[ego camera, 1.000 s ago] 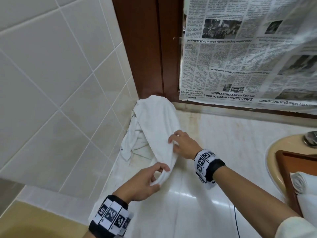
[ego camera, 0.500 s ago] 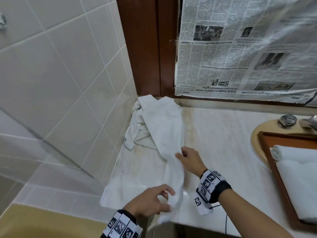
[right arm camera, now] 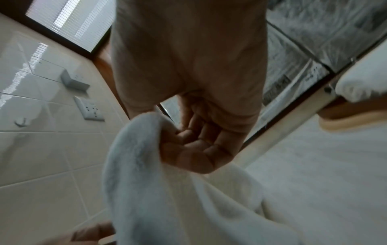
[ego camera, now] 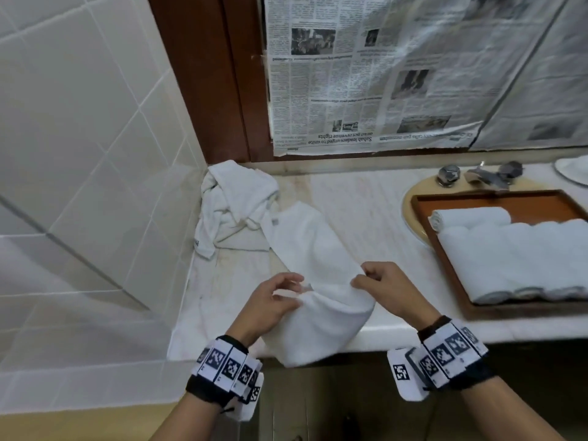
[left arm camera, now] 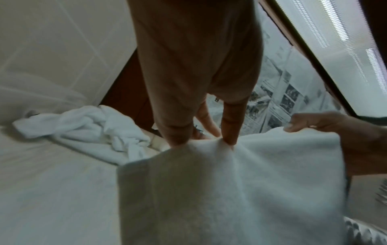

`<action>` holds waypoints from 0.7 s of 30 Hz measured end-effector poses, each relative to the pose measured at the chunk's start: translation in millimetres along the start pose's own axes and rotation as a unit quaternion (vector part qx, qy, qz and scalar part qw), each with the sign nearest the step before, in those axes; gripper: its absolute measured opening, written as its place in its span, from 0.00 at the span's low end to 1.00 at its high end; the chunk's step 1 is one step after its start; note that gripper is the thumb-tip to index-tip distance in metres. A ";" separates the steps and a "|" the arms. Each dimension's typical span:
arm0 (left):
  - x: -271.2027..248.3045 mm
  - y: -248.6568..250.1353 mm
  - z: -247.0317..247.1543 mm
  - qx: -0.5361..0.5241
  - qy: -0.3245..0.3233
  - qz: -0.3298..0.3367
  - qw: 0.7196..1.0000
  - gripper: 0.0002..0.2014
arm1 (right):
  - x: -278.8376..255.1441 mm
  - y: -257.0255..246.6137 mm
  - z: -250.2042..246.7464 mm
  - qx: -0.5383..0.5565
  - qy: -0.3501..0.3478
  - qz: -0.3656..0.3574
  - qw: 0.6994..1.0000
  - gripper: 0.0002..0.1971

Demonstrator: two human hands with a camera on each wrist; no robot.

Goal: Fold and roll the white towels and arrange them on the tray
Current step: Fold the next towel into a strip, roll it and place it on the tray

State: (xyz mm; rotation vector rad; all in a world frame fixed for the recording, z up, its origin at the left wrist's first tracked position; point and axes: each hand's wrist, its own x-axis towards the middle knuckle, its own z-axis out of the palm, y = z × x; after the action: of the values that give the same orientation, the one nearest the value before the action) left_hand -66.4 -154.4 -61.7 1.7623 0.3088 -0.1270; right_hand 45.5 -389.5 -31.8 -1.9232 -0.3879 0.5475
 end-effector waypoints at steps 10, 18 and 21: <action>18.7 -12.5 75.5 0.124 -0.062 -0.043 0.989 0.16 | 4.7 34.5 13.8 0.004 -0.002 0.001 1.000 0.10; 10.9 -49.8 74.1 0.255 -0.088 -0.140 0.953 0.04 | 13.9 97.6 -11.9 -0.066 0.093 0.075 0.991 0.17; 21.1 -51.1 65.8 0.241 -0.066 -0.154 0.956 0.13 | 36.8 106.7 -11.8 -0.069 0.068 0.091 0.991 0.26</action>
State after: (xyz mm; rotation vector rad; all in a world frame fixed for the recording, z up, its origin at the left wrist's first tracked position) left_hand -54.8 -206.1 -129.3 2.1641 0.4850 -0.5843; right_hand 85.1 -422.5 -133.0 -2.1296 -0.1686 0.5151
